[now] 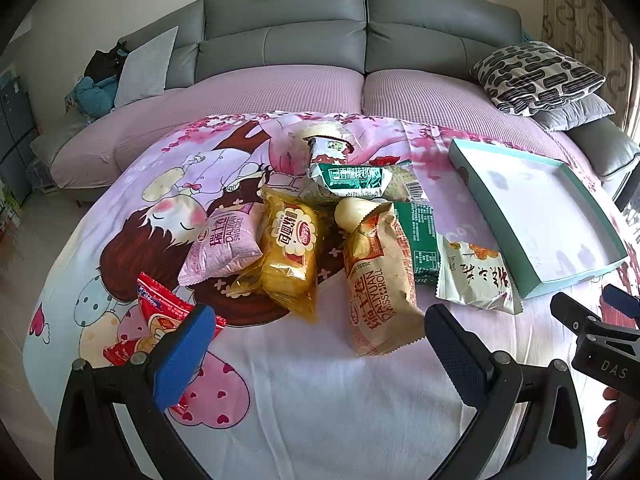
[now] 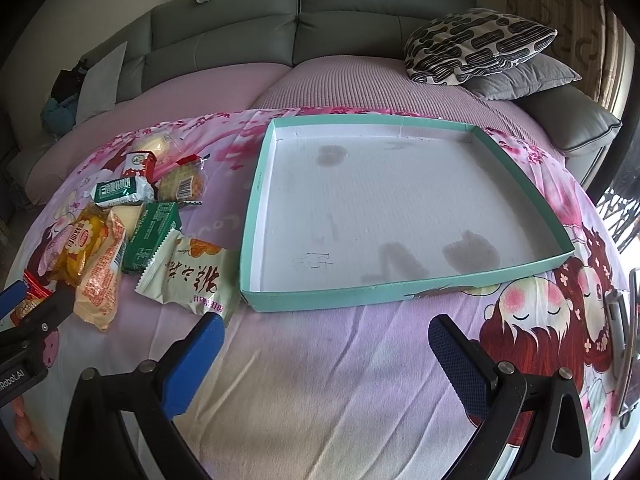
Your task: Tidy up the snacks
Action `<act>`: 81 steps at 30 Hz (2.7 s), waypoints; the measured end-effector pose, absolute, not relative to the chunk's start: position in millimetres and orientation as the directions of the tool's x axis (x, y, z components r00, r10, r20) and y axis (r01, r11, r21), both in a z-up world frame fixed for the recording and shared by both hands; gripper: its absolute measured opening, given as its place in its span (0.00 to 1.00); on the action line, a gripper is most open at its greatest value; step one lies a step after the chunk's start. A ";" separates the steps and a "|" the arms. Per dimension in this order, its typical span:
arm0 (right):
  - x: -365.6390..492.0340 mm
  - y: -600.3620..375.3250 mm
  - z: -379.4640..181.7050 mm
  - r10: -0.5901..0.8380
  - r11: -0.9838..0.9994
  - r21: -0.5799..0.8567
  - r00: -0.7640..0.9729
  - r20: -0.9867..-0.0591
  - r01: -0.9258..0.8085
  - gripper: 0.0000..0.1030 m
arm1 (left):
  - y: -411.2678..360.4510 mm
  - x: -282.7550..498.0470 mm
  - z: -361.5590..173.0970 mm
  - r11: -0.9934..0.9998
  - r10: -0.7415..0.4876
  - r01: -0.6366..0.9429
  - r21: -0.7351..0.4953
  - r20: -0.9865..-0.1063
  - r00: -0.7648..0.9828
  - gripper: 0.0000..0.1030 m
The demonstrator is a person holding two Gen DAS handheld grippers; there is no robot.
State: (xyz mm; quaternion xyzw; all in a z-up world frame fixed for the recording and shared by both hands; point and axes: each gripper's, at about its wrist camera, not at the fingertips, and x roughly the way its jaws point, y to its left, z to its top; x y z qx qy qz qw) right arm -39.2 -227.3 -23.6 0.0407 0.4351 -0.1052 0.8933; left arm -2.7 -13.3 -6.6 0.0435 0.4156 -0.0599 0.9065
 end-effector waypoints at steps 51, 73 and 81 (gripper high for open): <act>-4.9 -108.2 -13.0 0.180 0.981 0.187 0.640 -0.747 -0.057 1.00 | 104.7 10.2 -22.4 1.000 0.004 -0.011 -0.004 -0.807 0.591 1.00; 29.2 -98.7 -42.5 0.176 0.978 0.208 0.604 -0.777 -0.018 0.76 | 101.8 23.4 -45.6 0.999 -0.026 0.035 -0.007 -0.816 0.578 0.67; 27.9 -105.4 -41.1 0.202 0.970 0.245 0.606 -0.769 -0.012 0.56 | 100.5 21.1 -43.6 0.999 -0.040 0.040 -0.021 -0.809 0.587 0.61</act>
